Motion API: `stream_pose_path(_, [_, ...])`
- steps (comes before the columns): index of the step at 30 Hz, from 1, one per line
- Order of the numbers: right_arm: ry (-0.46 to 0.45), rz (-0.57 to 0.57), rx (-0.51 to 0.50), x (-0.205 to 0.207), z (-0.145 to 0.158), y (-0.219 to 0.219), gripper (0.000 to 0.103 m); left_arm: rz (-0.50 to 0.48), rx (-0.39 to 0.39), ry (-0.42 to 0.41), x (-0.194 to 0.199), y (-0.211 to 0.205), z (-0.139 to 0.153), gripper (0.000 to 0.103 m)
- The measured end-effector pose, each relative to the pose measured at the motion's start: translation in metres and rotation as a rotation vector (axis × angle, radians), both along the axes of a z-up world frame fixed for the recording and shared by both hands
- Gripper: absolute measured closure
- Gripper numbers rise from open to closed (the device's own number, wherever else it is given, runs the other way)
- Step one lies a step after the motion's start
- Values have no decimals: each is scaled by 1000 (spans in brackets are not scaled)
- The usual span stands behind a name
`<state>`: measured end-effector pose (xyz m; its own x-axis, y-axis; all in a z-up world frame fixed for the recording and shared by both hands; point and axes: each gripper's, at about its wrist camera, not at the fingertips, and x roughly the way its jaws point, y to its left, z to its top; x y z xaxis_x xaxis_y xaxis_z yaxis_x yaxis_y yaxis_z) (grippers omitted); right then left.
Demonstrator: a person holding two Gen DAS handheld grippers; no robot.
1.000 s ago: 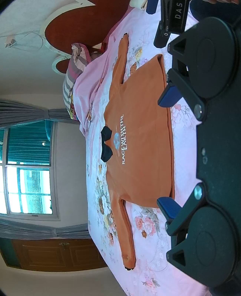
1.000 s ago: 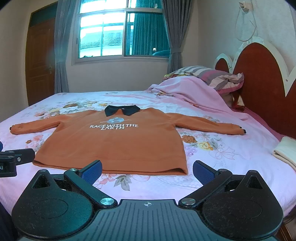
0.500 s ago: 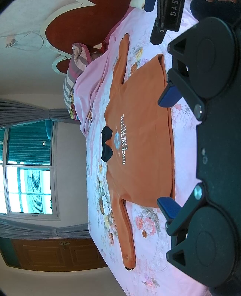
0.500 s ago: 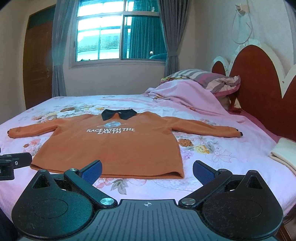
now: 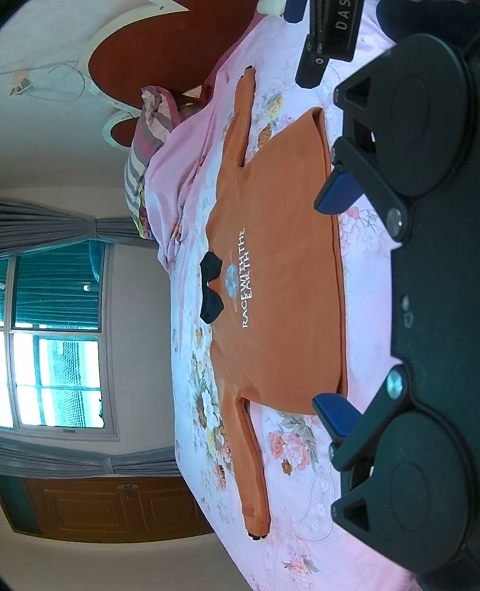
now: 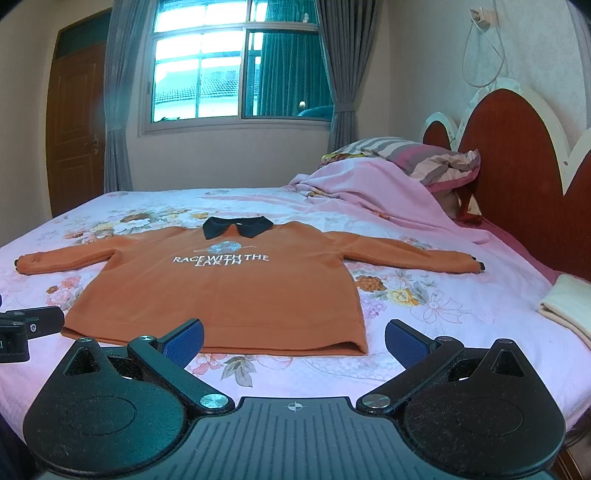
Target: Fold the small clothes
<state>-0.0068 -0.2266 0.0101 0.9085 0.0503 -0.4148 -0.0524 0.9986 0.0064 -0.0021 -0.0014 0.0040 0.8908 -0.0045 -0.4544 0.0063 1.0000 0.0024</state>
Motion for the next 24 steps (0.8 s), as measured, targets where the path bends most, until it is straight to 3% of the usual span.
stream_pose_path(13, [0,1,2,0,-2,-1,0,22,-20,25,4,5,-4,1])
stream_pose_path(17, [-16,-3,9,5,-3,-4,0,62,-90,46,13,24,-9,1])
stream_pose_path(24, [-22,-35,-20,53,-3,-10,0,157,-97,22,57,78,-10,1])
